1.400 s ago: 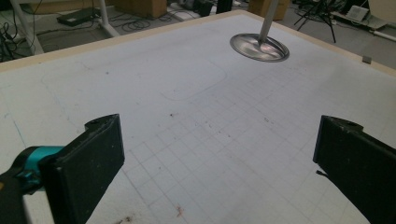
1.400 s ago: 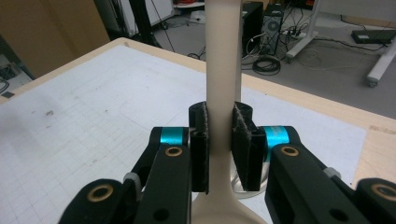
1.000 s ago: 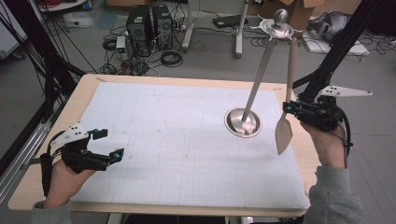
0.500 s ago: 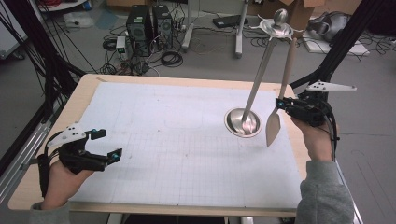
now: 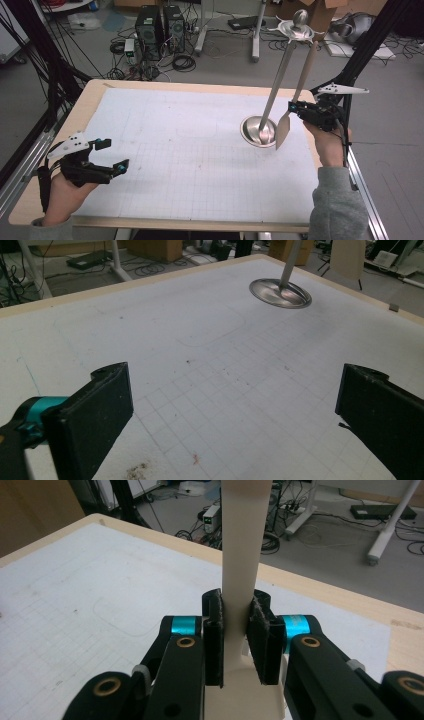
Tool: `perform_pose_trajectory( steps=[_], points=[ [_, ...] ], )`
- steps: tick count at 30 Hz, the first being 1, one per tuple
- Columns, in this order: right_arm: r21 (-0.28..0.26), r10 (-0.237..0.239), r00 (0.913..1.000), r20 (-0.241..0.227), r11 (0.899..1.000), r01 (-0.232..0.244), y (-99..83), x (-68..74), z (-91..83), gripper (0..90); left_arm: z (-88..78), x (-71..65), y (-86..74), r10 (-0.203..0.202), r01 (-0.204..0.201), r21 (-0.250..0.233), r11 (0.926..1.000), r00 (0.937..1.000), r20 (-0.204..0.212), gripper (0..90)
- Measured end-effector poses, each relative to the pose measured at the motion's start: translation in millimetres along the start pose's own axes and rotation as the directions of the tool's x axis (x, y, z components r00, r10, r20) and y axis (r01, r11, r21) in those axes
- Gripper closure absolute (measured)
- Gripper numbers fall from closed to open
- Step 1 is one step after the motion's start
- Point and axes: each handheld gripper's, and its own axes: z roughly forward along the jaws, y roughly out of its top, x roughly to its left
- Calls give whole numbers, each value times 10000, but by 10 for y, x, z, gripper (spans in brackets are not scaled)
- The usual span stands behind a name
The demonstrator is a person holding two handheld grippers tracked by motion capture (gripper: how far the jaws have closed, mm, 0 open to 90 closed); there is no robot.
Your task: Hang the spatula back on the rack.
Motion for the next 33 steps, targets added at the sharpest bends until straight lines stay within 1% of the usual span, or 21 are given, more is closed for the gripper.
perform_pose_trajectory(
  steps=[1,3,8,12,13,16,19,23,24,27,28,30,33],
  points=[
    [-13,-1,10000,68,10000,1,0,2,6,780,-6,3,-1,14,-14,-7,10000,10000,-17,24],
    [-36,36,10000,7,10000,-36,-4,0,7,780,-13,6,-2,-2,2,-24,10000,10000,-43,23],
    [-77,-12,10000,68,10000,13,-12,-3,0,779,-6,-7,-5,15,-15,19,10000,10000,-25,23],
    [-137,18,10000,-49,9999,-19,-24,-3,5,770,1,-11,-4,66,-66,29,10000,10000,-23,23],
    [-154,-28,10000,-55,9999,27,-26,-4,7,768,6,-14,-7,8,-8,4,10000,10000,-9,23],
    [-142,-171,9998,-128,9998,169,-33,5,8,753,10,-6,-10,50,-50,91,9999,10000,6,23],
    [-486,-240,9996,-143,9985,233,-32,24,-24,702,11,-11,-9,41,-41,68,10000,10000,-3,23],
    [-692,-352,9994,-55,9970,347,-40,50,-70,611,6,-16,-6,23,-23,34,10000,10000,-5,23],
    [-781,-268,9996,-48,9966,263,-50,59,-80,579,4,-17,-4,38,-38,37,10000,10000,-12,23],
    [-1039,-328,9995,5,9940,327,-89,77,-111,484,5,-16,-1,68,-68,44,10000,10000,-1,23],
    [-1136,-421,9991,29,9926,421,-104,84,-120,457,5,-17,1,73,-73,41,10000,10000,-2,23],
    [-1283,-478,9988,-58,9906,467,-136,110,-148,417,3,-19,6,68,-68,4,10000,10000,-23,23],
    [-1483,-726,9971,-229,9866,684,-191,156,-189,361,-9,-17,17,86,-86,-25,10000,10000,4,23]
  ],
)
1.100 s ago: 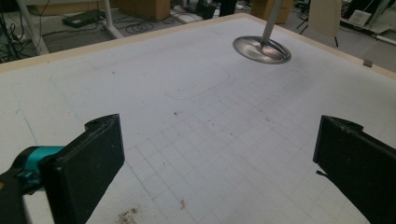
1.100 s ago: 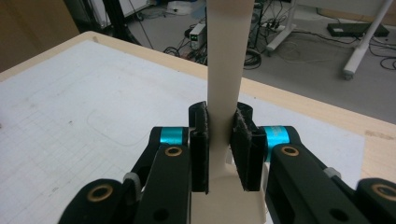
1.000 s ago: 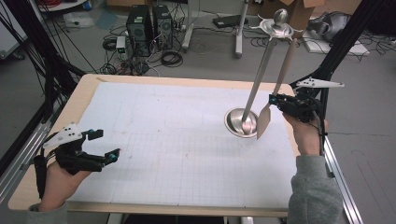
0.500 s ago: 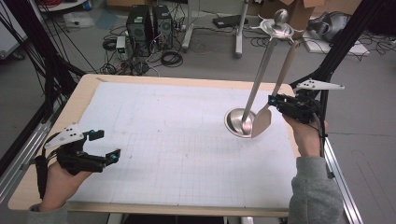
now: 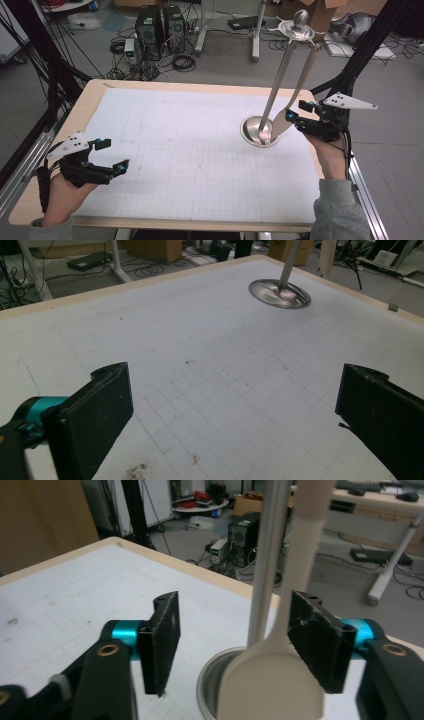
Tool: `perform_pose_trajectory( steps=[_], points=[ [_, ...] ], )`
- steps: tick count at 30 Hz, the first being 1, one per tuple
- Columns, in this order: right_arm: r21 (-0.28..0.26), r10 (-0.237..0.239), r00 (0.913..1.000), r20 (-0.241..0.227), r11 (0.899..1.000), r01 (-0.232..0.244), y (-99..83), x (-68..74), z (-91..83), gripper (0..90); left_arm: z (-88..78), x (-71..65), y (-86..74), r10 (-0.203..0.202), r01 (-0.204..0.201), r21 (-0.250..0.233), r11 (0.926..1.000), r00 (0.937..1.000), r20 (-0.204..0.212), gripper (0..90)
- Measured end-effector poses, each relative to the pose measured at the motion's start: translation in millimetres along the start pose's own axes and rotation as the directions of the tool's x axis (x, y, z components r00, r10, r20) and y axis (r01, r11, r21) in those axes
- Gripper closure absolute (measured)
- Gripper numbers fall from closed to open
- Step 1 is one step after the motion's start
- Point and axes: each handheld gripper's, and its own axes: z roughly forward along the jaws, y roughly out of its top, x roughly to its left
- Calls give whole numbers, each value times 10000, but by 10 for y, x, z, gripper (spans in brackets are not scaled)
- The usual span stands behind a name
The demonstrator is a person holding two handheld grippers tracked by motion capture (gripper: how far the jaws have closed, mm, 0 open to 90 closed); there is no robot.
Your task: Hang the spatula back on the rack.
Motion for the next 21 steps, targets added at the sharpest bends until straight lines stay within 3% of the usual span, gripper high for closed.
perform_pose_trajectory(
  steps=[7,10,14,21],
  points=[
    [-619,-786,9966,-240,9951,769,-124,177,-153,303,-21,6,24,-48,46,-399,9992,10000,-37,23],
    [-893,-889,9947,-519,9924,841,-182,262,-220,280,-38,12,35,-61,59,-496,9988,10000,-44,23],
    [-587,-642,9953,-730,9965,600,-271,352,-267,246,-50,10,49,-94,91,-677,9977,9999,-35,23],
    [-705,-545,9885,-1408,9965,449,-468,443,-272,222,-54,-2,65,-69,67,-794,9968,10000,-31,23]
  ],
)
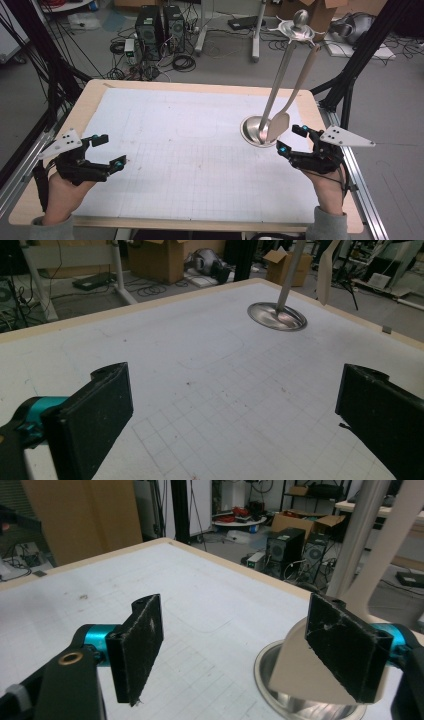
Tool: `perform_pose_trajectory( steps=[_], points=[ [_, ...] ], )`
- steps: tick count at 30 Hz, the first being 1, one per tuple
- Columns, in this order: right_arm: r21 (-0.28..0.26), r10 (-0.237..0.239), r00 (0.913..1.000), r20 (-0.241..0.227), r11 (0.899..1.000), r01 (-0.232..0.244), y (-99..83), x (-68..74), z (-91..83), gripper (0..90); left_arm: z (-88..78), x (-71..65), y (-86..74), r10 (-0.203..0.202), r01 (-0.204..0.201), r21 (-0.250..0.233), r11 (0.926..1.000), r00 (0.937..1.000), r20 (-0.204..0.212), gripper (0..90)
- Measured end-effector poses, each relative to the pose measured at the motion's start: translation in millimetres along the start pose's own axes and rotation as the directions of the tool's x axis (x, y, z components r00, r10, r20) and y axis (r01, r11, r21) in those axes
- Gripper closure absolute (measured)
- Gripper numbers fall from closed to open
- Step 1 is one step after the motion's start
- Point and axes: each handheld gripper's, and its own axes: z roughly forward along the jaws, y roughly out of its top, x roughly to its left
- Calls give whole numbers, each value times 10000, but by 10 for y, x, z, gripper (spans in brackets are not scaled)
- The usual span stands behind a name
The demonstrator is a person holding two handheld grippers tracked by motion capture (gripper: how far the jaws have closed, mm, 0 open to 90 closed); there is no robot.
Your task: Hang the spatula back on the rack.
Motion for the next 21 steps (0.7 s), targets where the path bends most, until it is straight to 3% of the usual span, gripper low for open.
perform_pose_trajectory(
  steps=[5,14,17,21],
  points=[
    [209,226,9992,-321,9995,-219,-95,28,-10,219,-5,-4,-2,-19,19,-16,10000,10000,-26,23],
    [32,57,9940,-1089,10000,-54,-159,64,-53,216,-1,-15,11,29,-28,-108,9999,9999,132,23],
    [144,-77,9956,-937,9999,91,-190,88,-55,216,-4,-8,20,20,-16,-185,9998,9998,189,23],
    [-70,147,9976,-676,9999,-152,-235,81,-93,216,1,-1,29,4,0,-197,9998,9998,182,23]
  ],
)
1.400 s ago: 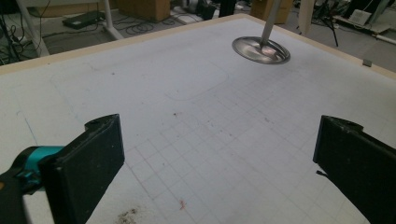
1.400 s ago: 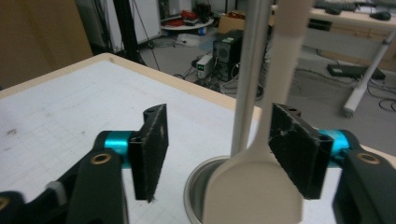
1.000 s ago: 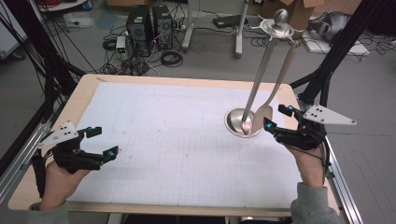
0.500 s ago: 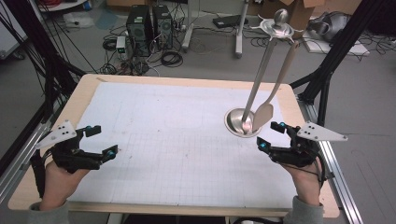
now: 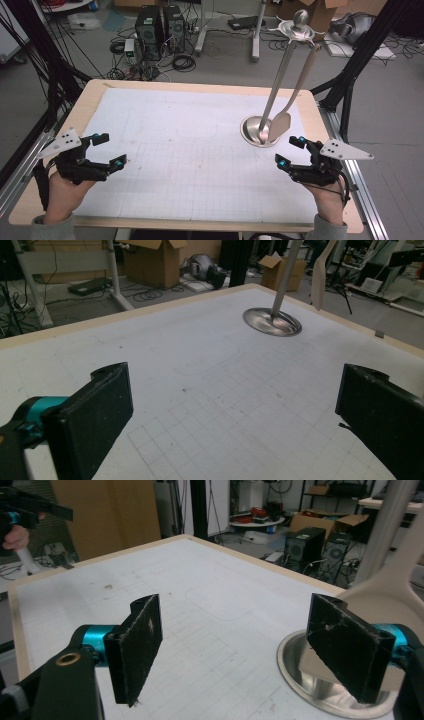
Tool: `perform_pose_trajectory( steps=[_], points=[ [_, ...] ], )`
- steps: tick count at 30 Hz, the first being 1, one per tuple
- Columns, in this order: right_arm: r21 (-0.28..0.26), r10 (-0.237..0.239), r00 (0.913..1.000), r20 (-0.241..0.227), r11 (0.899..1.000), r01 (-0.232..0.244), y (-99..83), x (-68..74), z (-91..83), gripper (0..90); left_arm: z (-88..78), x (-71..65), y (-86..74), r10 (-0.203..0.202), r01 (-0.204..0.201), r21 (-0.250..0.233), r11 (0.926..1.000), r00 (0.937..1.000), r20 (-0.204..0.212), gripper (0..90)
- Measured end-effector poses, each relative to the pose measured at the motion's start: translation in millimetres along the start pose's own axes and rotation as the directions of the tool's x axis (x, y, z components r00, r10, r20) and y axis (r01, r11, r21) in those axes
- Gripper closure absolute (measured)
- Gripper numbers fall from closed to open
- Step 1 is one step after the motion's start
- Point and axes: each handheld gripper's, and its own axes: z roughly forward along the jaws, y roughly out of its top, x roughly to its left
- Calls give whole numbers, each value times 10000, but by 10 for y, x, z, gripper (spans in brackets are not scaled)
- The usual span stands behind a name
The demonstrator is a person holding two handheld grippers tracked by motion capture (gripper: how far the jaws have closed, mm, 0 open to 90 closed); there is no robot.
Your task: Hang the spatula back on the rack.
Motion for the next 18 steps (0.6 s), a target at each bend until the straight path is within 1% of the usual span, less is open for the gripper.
perform_pose_trajectory(
  steps=[3,5,9,12,14,17,18],
  points=[
    [30,-34,9991,422,10000,33,-39,-15,-4,217,-13,-5,17,32,-32,-81,10000,10000,5,23],
    [91,107,9984,563,9999,-112,-71,-22,-5,216,-12,-7,28,20,-21,-138,9999,10000,-20,23],
    [148,135,9964,835,9998,-148,-116,-53,-4,216,8,-10,36,-5,5,-146,9999,10000,7,23],
    [-45,214,9949,985,9998,-211,-136,-68,-12,216,25,-17,35,30,-30,-123,9999,10000,45,23],
    [-268,256,9941,1057,9994,-228,-145,-74,-21,216,29,-22,37,50,-50,-114,9999,10000,41,23],
    [-527,241,9924,1208,9984,-178,-148,-70,-34,216,24,-20,38,40,-39,-150,9999,10000,49,23],
    [-534,264,9922,1216,9984,-200,-148,-69,-37,216,22,-21,39,36,-35,-161,9999,10000,46,23]
  ],
)
